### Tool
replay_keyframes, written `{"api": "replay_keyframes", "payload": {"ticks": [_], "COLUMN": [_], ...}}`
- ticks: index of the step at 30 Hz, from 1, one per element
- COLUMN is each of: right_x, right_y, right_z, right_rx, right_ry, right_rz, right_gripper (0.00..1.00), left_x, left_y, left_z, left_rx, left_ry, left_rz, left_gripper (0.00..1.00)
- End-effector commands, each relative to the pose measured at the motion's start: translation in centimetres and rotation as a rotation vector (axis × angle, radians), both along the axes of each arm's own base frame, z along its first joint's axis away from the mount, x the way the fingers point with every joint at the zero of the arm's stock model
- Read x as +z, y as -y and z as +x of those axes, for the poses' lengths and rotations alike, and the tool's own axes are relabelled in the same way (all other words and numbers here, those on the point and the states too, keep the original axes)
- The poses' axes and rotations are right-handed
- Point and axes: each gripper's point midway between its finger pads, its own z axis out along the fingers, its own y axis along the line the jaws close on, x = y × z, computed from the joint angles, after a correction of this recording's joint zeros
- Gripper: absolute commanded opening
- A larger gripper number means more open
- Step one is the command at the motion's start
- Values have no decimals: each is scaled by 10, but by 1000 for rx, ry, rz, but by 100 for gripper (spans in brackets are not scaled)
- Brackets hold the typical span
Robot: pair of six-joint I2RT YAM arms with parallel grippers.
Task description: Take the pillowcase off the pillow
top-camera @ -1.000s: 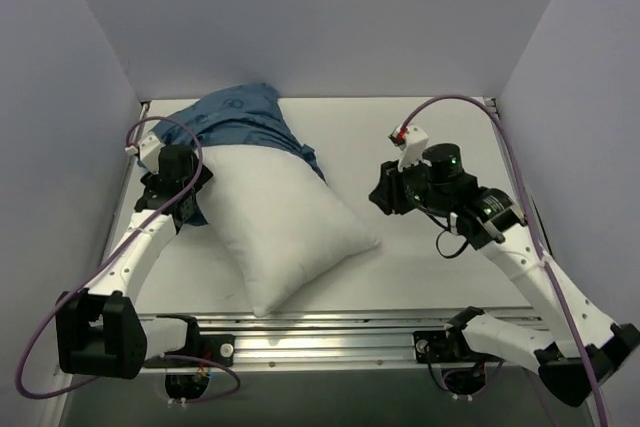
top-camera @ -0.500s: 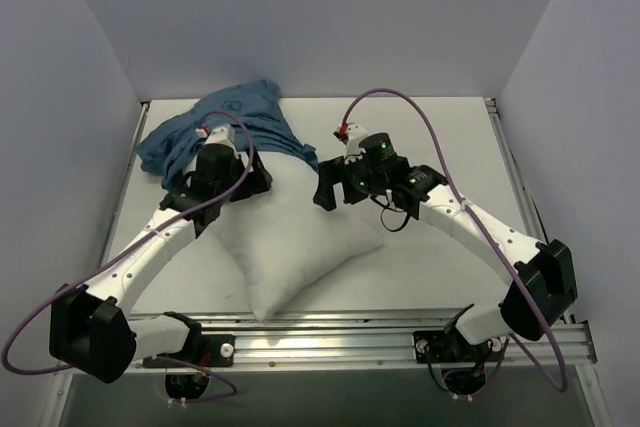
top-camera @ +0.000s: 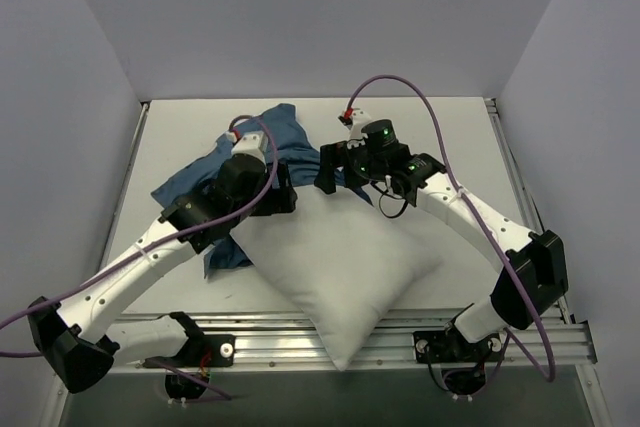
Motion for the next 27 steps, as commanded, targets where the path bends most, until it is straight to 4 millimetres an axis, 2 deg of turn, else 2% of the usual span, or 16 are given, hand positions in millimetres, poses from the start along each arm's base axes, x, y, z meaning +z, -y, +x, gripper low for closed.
{"api": "replay_keyframes", "payload": {"ticks": [1, 3, 4, 5, 7, 8, 9, 12, 17, 18, 19, 20, 23, 24, 26, 27], "right_x": [0, -2, -4, -4, -3, -3, -7, -11, -17, -17, -29, -45, -66, -82, -97, -103], "right_y": [5, 15, 18, 22, 26, 26, 26, 21, 16, 13, 13, 12, 14, 16, 14, 15], "right_z": [9, 11, 11, 9, 5, 2, -3, -18, -38, -40, -47, -49, -53, -56, -57, -60], "right_rx": [-5, -24, -25, -28, -8, 3, 16, 77, 119, 132, 136, 144, 136, 132, 139, 144], "right_ry": [-3, -7, -15, -19, -37, -43, -58, -100, -159, -159, -196, -228, -258, -292, -315, -323], "right_rz": [-16, -27, -29, -28, -11, -6, -8, 19, 77, 95, 97, 95, 79, 62, 57, 49], "right_gripper": [98, 99, 99, 99, 100, 100, 100, 100, 100, 100, 100, 100, 100, 98, 94, 86], "left_x": [51, 58, 62, 77, 68, 83, 69, 64, 52, 44, 42, 28, 15, 9, -6, -11], "left_y": [-40, -32, -35, -22, -8, 2, 19, 47, 65, 67, 67, 65, 64, 63, 63, 63], "left_z": [46, 72, 85, 92, 114, 120, 124, 130, 131, 132, 134, 135, 138, 139, 140, 141], "left_rx": [86, 57, 29, -35, -113, -154, -234, -381, -506, -518, -521, -527, -525, -521, -525, -527], "left_ry": [165, 191, 203, 230, 225, 259, 224, 210, 164, 141, 140, 95, 65, 52, 14, 3], "left_rz": [250, 254, 272, 225, 268, 256, 249, 216, 211, 220, 227, 249, 264, 272, 289, 294], "left_gripper": [91, 91, 91, 91, 91, 91, 91, 91, 91, 91, 91, 91, 90, 90, 90, 90]}}
